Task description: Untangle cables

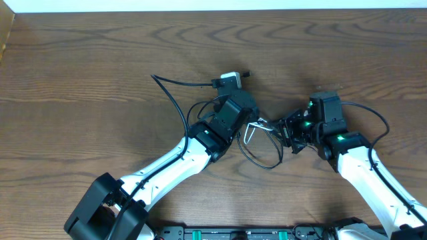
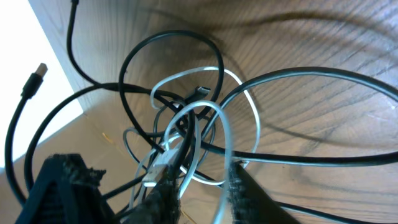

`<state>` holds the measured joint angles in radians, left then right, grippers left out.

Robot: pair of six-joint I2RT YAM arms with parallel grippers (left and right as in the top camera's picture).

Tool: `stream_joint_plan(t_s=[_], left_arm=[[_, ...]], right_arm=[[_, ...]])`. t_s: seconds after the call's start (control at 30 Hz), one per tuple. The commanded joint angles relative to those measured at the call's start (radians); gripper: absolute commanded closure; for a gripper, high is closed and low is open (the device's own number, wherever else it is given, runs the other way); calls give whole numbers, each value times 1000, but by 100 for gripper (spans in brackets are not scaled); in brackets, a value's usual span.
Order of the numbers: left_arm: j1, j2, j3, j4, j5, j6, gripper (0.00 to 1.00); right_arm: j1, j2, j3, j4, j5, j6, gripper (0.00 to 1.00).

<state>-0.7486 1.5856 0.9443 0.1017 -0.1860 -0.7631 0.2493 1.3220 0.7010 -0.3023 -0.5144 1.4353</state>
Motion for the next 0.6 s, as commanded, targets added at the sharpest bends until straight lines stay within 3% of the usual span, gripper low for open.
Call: stream_joint_plan(t_s=[0.0, 0.23, 0.4, 0.57], left_arm=[[3, -20, 20, 5, -6, -9, 93], [3, -20, 20, -70, -6, -8, 92], [3, -20, 20, -192, -6, -8, 92], [3, -20, 20, -217, -6, -8, 92]], right_arm=[[18, 32, 6, 0, 89, -7, 99], [2, -4, 6, 44, 275, -297, 99], [-116, -142, 6, 164, 288, -505, 99], [-228, -280, 6, 163, 364, -642, 99]])
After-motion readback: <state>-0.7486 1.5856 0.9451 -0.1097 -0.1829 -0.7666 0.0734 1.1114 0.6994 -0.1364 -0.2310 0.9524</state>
